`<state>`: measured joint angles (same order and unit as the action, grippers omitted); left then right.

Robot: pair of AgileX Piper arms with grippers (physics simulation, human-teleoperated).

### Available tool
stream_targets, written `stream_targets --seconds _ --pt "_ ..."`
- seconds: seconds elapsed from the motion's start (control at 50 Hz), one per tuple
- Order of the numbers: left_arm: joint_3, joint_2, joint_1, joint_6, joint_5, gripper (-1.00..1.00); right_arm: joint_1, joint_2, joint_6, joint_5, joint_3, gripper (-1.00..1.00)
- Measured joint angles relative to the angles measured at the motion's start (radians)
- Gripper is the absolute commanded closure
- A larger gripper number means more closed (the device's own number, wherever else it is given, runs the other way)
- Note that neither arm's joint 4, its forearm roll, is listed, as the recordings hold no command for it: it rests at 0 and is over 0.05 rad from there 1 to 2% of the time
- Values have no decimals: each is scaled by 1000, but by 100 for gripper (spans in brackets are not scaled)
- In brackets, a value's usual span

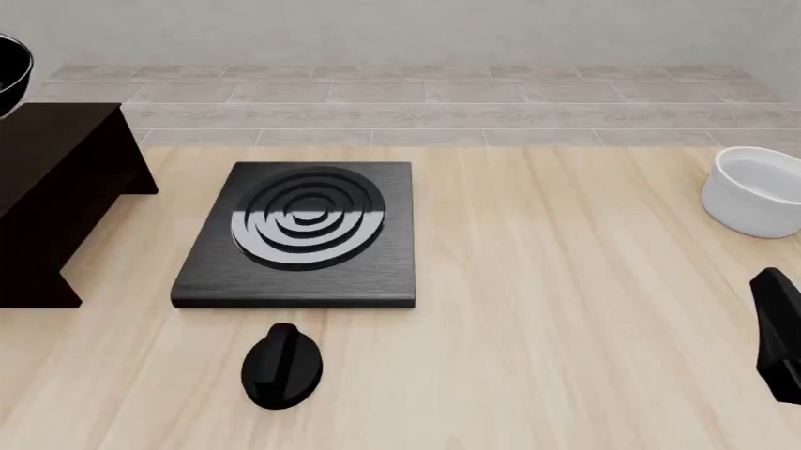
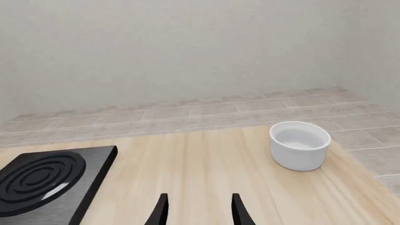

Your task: Put the frying pan on top of the cabinet.

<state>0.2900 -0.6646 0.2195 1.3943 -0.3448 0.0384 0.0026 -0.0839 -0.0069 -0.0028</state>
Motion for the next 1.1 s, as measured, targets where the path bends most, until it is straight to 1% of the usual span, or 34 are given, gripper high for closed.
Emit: stream_targets --seconds 0.6,1.1 --pt "-16 -96 33 6 -62 100 2 0 -2 1 0 -100" --pt "-24 -204 10 14 -144 100 3 0 -6 1 0 -100"
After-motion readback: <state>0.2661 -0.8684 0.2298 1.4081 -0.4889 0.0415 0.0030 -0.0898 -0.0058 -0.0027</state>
